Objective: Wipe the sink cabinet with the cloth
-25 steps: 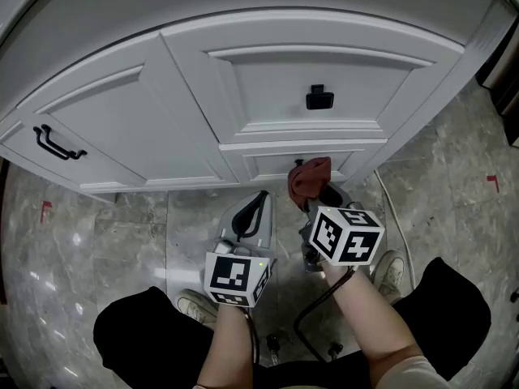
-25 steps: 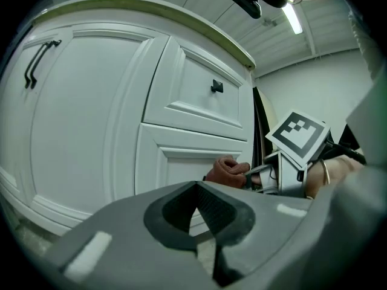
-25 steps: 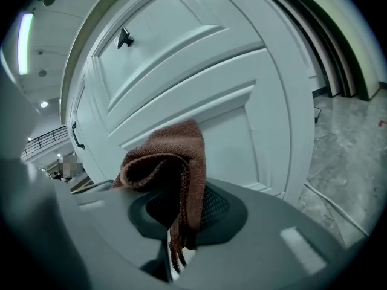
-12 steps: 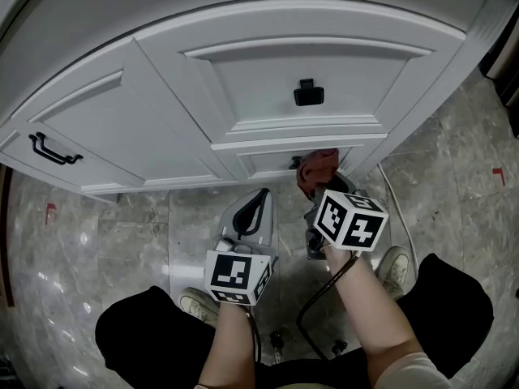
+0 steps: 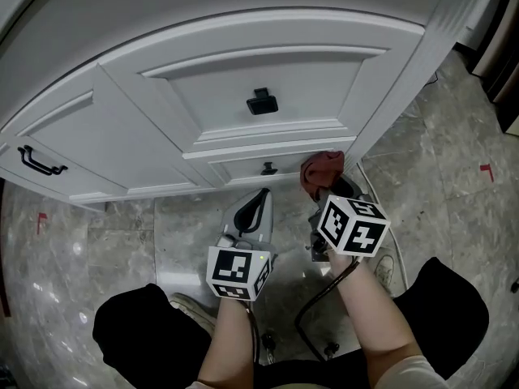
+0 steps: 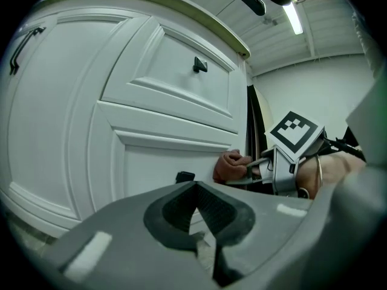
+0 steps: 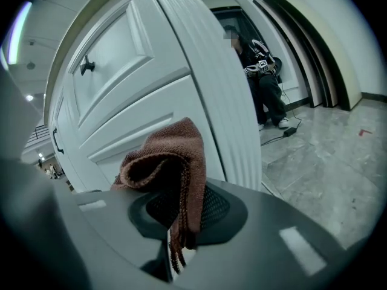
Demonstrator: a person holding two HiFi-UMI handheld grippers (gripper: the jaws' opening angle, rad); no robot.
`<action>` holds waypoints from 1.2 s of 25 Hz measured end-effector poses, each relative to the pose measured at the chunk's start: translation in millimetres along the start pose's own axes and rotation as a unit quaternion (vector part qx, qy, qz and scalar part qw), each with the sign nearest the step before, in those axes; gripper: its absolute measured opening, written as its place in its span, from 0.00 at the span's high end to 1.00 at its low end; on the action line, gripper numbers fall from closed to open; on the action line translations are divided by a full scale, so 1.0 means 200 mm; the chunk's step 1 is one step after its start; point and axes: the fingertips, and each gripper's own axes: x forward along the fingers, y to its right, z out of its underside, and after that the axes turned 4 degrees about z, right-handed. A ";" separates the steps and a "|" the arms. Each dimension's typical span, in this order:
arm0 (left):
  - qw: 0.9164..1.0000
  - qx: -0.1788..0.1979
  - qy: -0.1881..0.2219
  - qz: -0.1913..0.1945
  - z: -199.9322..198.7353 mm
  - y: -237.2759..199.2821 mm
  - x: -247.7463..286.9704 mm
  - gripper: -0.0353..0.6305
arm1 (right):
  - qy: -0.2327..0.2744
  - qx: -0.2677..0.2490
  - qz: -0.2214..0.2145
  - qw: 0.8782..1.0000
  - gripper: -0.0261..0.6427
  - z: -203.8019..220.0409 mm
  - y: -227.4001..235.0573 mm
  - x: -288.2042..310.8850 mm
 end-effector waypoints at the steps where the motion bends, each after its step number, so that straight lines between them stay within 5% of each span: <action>1: 1.000 -0.001 -0.002 0.003 0.01 0.02 0.01 0.95 | 0.001 0.001 0.005 1.000 0.85 -0.01 0.02 -0.01; 8: 1.000 -0.003 -0.018 0.002 0.07 0.02 -0.03 0.95 | -0.005 -0.006 0.036 0.999 0.85 0.03 0.12 -0.03; 21: 0.996 -0.024 -0.022 -0.085 0.16 -0.41 -0.34 0.95 | -0.096 -0.040 -0.093 0.990 0.84 0.53 -0.56 0.22; 30: 0.992 -0.045 -0.021 -0.119 0.20 -0.59 -0.49 0.95 | -0.109 -0.038 -0.151 0.982 0.84 0.63 -0.91 0.37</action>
